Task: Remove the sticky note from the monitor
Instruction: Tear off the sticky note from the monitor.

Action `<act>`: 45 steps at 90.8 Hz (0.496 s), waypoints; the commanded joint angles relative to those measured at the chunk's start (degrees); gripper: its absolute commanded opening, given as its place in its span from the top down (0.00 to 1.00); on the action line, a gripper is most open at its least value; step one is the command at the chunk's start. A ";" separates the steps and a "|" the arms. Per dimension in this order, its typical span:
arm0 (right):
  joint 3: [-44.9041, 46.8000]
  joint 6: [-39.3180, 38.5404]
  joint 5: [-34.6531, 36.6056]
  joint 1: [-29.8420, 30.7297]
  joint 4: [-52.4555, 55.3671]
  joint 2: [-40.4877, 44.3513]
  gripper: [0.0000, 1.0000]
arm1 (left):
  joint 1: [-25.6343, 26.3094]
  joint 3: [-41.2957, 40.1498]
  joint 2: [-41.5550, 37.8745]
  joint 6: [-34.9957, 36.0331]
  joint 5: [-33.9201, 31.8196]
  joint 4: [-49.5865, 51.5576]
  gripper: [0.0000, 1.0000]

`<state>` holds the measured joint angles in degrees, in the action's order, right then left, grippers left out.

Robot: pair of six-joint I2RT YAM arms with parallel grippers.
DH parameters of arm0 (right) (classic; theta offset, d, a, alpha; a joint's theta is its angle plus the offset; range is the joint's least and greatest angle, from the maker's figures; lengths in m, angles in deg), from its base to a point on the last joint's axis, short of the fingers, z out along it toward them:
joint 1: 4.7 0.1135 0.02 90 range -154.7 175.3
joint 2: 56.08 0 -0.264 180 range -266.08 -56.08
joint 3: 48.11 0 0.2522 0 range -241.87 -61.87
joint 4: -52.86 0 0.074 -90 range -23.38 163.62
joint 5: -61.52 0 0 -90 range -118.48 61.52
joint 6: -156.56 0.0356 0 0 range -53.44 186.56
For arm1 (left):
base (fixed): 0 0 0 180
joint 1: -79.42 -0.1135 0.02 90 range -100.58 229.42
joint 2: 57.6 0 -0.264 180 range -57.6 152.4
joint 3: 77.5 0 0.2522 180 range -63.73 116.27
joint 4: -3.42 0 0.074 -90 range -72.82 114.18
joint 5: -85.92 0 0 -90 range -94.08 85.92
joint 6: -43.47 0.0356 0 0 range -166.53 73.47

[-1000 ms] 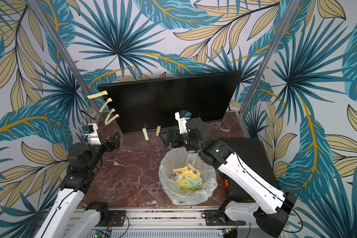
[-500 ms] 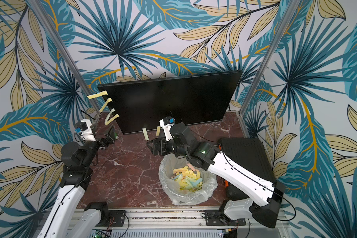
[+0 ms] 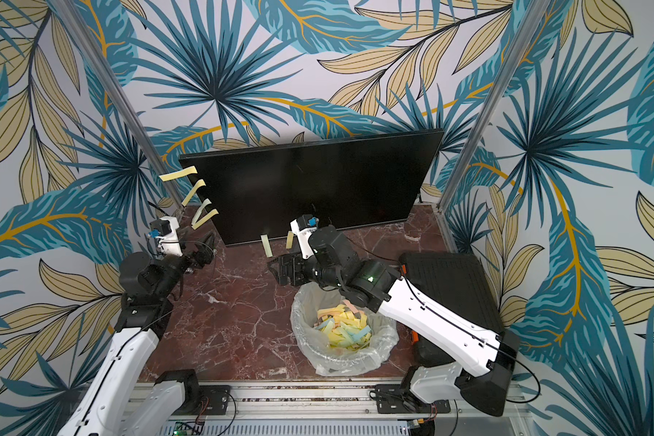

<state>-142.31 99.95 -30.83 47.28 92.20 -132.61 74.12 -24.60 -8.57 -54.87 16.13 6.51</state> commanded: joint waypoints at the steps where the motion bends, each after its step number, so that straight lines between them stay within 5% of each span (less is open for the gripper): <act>1: -0.66 -0.99 1.03 0.40 -0.18 -0.44 0.11 | -0.67 2.90 0.55 0.69 1.53 -2.36 0.21; 45: -0.68 -0.99 1.56 0.49 0.08 -0.85 0.11 | -1.20 5.66 3.73 0.86 2.96 -2.72 0.39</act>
<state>-142.33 99.77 -30.13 47.48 92.23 -133.03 73.46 -21.21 -5.42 -54.39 17.96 4.93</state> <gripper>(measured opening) 0.888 0.631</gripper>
